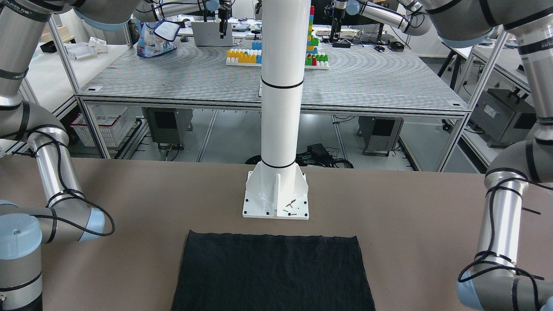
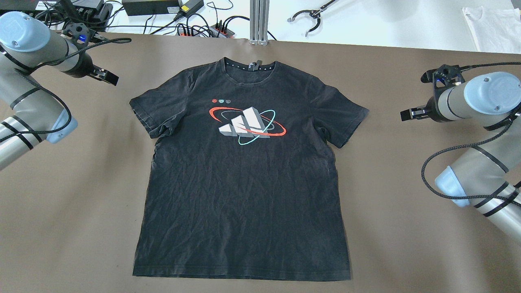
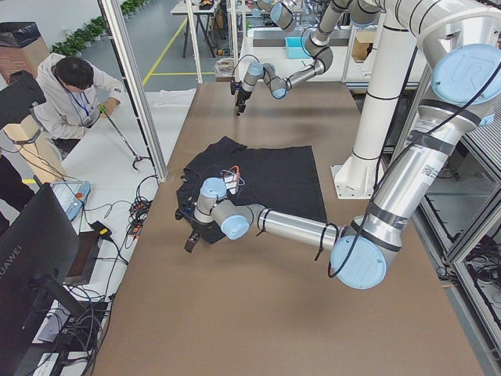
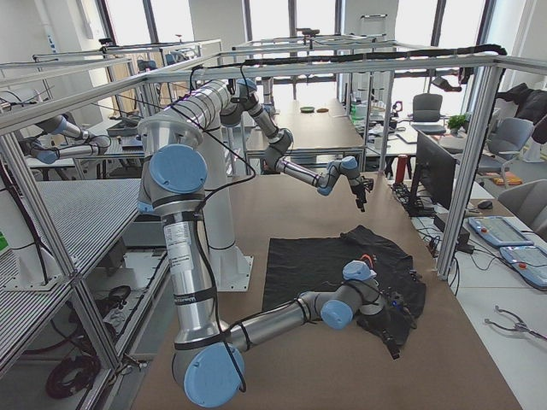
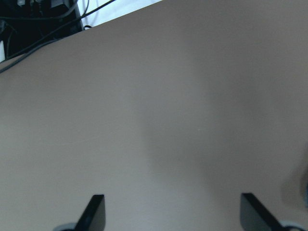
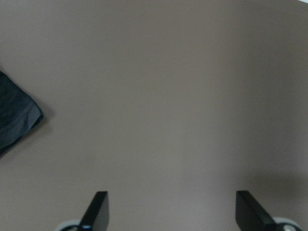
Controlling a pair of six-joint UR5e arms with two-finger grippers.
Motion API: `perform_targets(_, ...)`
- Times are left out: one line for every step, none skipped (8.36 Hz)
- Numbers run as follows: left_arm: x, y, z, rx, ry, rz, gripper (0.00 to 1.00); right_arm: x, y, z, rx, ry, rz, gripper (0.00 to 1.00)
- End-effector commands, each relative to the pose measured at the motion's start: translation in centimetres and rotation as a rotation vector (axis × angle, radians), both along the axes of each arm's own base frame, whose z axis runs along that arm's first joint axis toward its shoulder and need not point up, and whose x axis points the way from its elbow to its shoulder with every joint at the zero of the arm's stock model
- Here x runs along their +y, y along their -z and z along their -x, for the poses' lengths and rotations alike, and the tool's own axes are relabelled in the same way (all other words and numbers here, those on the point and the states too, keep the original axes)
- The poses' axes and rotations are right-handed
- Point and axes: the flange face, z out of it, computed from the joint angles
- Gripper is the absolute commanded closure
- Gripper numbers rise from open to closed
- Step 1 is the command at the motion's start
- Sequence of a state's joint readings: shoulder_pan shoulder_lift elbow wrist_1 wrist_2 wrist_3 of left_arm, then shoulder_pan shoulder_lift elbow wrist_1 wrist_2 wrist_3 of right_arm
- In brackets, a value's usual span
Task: Fold clothes
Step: 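Move the left gripper toward the sleeve nearest it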
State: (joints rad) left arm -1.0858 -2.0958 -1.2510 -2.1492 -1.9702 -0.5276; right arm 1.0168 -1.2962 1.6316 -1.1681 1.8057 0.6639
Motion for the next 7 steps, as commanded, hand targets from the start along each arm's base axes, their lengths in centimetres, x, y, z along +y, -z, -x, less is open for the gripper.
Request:
perform_targets(1.2,-0.4,-4.6,0.065,-0.090,-0.003,0.00,0.4,0.0,1.4,-0.011,0.018,-0.017,0.06)
perform_targets(1.3,-2.4,-5.3,0.102,-0.125,-0.016,0.00,0.4,-0.2,1.5,-0.009,0.019,-0.017,0.06)
perform_targets(1.1,-3.1,-7.4,0.109,-0.150,-0.023,0.00,0.4,-0.2,1.5,-0.009,0.019,-0.017,0.06)
perform_targets(1.0,-3.0,-7.9,0.109,-0.154,-0.023,0.03,0.4,-0.2,1.5,-0.008,0.018,-0.017,0.06)
perform_targets(0.9,-2.8,-7.9,0.109,-0.152,-0.027,0.18,0.4,-0.2,1.5,-0.008,0.018,-0.017,0.06)
perform_targets(0.8,-2.1,-8.6,0.111,-0.158,-0.034,0.30,0.4,-0.2,1.5,-0.007,0.019,-0.018,0.06)
perform_targets(1.0,-2.1,-8.9,0.111,-0.163,-0.034,0.42,0.4,-0.2,1.5,-0.007,0.019,-0.018,0.06)
